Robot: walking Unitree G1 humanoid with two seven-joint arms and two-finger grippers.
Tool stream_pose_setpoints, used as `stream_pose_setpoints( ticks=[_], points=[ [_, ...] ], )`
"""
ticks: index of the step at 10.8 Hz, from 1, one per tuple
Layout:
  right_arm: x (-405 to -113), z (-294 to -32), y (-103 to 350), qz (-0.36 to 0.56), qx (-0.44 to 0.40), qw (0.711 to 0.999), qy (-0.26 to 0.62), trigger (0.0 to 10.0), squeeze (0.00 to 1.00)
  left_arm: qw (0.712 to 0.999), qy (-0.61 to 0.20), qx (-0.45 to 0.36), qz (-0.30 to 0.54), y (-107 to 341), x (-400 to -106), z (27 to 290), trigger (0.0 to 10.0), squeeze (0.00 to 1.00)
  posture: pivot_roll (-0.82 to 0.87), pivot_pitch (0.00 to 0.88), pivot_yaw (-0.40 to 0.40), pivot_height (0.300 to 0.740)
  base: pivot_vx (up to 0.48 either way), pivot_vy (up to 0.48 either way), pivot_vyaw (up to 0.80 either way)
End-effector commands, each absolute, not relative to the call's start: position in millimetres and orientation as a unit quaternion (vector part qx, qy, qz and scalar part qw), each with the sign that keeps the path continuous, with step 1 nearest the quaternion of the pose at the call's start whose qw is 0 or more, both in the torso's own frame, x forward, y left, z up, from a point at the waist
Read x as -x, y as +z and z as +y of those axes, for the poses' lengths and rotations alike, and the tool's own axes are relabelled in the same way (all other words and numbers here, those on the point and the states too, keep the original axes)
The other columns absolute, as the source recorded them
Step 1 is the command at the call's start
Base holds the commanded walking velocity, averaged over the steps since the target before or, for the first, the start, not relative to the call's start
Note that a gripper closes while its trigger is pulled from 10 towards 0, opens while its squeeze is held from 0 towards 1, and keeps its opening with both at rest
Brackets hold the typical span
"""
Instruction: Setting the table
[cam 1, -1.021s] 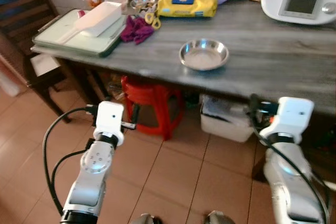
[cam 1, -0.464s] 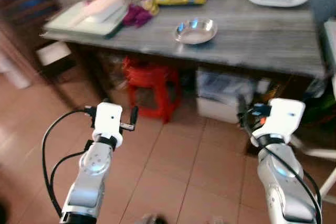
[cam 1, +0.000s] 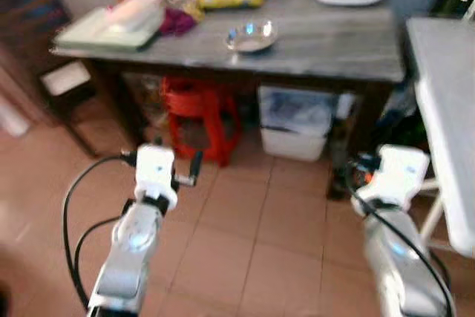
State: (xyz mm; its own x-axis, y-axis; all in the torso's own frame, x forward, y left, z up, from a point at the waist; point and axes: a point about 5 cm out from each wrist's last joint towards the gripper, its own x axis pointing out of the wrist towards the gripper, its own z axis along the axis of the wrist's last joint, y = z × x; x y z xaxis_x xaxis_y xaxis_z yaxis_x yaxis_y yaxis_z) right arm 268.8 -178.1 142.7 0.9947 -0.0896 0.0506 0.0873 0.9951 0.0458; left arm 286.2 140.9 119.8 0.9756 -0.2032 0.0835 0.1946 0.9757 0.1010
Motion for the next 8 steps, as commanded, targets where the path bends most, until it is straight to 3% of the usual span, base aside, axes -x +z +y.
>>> stream_pose_setpoints(
  ticks=[1,5,8],
  points=[
    [-269.0,-178.9,141.4,-0.02,-0.012,0.998,-0.053,10.0,0.0,0.993,-0.098,-0.049,-0.05,122.1,-286.7,142.4,10.0,0.0,-0.13,0.127,0.117,0.74,0.0,0.0,0.0],
    [-265.9,-176.6,140.6,-0.017,-0.036,0.998,-0.038,10.0,0.0,0.991,-0.118,-0.033,-0.057,126.8,-285.2,132.3,10.0,0.0,-0.13,0.136,0.122,0.74,0.0,0.0,0.0],
    [-265.8,-176.9,138.7,-0.013,-0.034,0.998,-0.041,10.0,0.0,0.99,-0.123,-0.033,-0.052,125.7,-285.5,131.2,10.0,0.0,-0.13,0.141,0.125,0.74,0.0,-0.365,-0.74]
  ],
)
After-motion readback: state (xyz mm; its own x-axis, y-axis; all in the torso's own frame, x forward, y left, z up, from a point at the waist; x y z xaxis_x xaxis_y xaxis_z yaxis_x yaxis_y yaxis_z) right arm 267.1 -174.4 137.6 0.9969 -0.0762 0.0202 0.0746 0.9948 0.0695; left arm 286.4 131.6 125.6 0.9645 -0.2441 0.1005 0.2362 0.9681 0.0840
